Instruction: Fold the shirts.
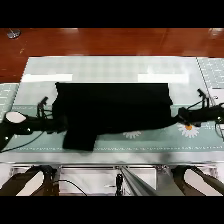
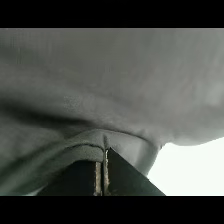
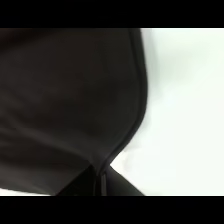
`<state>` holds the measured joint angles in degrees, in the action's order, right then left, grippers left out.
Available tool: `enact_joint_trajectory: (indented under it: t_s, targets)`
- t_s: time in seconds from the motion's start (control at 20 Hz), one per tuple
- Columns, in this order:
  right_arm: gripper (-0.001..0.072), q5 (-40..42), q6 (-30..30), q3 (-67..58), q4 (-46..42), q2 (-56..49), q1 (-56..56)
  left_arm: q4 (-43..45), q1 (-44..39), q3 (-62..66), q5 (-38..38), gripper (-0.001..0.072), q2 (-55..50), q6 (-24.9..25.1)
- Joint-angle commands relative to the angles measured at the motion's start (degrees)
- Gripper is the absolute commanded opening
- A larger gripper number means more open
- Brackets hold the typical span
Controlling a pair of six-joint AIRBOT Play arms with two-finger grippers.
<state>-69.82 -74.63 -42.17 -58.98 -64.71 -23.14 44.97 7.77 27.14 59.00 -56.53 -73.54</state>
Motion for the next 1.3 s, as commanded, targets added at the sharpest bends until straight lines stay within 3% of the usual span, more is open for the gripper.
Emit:
enact_joint_trajectory:
  t_s: [0.0, 0.3, 0.6, 0.8, 1.25]
  targets:
    - [0.0028, -1.7, -0.2, -9.4, 1.4, -1.9, 0.8, 0.5, 2.1, 7.9, -3.8, 0.0029, -1.5, 1.2]
    - [0.0029, 6.8, -0.3, -16.1, 8.7, -11.0, 5.5, 0.4, -1.3, 23.8, -5.1, 0.0029, -17.2, 0.8]
    - [0.0029, 10.4, -0.5, -21.5, 12.6, -20.0, 9.0, 0.5, -1.6, 40.0, -6.8, 0.0029, -28.0, -4.7]
    - [0.0028, 10.7, -0.8, -25.6, 13.2, -24.2, 9.7, 1.4, -2.0, 43.1, -3.4, 0.0029, -33.0, -5.6]
    - [0.0029, 12.1, -4.7, -31.9, 13.4, -31.9, 9.6, 4.2, -2.0, 43.1, -3.6, 0.0029, -36.4, -5.6]
